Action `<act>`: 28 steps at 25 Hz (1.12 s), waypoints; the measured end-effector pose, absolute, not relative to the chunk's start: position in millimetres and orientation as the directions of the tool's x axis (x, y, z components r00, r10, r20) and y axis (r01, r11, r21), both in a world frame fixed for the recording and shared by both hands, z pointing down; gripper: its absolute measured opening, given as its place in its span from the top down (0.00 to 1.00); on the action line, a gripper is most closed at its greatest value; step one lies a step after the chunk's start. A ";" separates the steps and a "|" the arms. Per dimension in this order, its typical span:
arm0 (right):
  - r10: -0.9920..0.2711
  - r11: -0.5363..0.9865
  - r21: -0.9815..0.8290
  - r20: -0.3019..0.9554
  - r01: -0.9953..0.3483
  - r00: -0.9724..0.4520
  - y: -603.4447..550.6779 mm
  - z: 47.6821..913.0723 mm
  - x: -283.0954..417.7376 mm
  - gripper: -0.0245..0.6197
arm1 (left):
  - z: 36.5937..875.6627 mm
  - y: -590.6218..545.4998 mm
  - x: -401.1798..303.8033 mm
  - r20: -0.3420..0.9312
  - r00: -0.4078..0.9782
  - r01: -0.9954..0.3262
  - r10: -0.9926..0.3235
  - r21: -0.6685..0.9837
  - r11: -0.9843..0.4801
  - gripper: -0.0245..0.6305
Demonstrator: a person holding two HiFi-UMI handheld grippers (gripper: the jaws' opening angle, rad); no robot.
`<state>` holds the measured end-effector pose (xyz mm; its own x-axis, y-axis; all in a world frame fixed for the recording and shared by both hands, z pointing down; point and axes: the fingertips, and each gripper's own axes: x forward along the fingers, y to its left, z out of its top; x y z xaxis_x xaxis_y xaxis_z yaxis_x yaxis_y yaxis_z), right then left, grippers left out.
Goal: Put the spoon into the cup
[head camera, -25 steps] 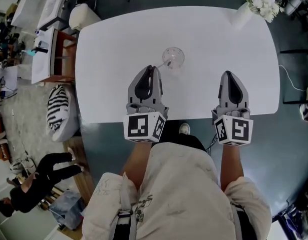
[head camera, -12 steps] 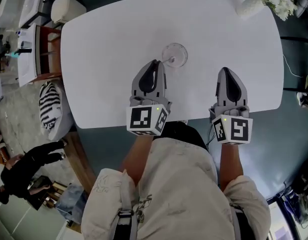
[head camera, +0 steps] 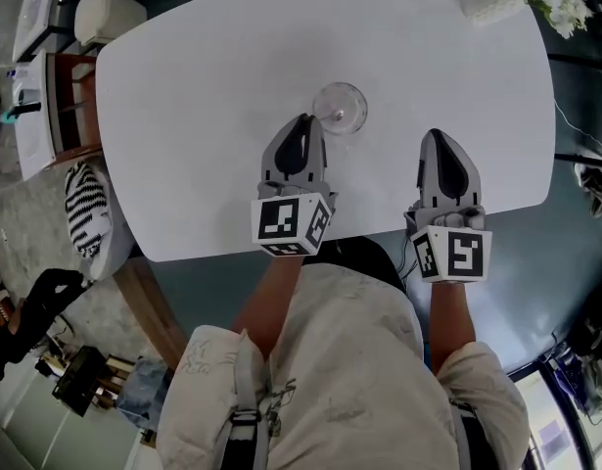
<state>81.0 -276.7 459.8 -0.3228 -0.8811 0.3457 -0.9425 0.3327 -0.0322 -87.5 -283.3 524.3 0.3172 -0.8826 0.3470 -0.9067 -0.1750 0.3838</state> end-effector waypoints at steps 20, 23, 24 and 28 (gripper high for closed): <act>-0.880 0.324 -0.038 0.356 -0.945 -0.316 -281.8 467.7 84.5 0.98 | 550.0 -293.4 -73.6 0.372 0.327 -0.925 -0.869 0.315 -0.213 0.76; -0.884 0.324 -0.037 0.345 -0.945 -0.316 -279.3 464.6 87.5 0.98 | 546.5 -292.4 -73.4 0.368 0.324 -0.930 -0.871 0.292 -0.223 0.74; -0.886 0.324 -0.037 0.340 -0.945 -0.317 -278.0 462.8 88.3 0.98 | 544.4 -291.3 -73.8 0.366 0.321 -0.932 -0.873 0.286 -0.223 0.73; -0.891 0.333 -0.041 0.314 -0.942 -0.328 -270.0 453.0 91.2 0.98 | 531.4 -282.3 -74.7 0.351 0.302 -0.941 -0.886 0.259 -0.218 0.73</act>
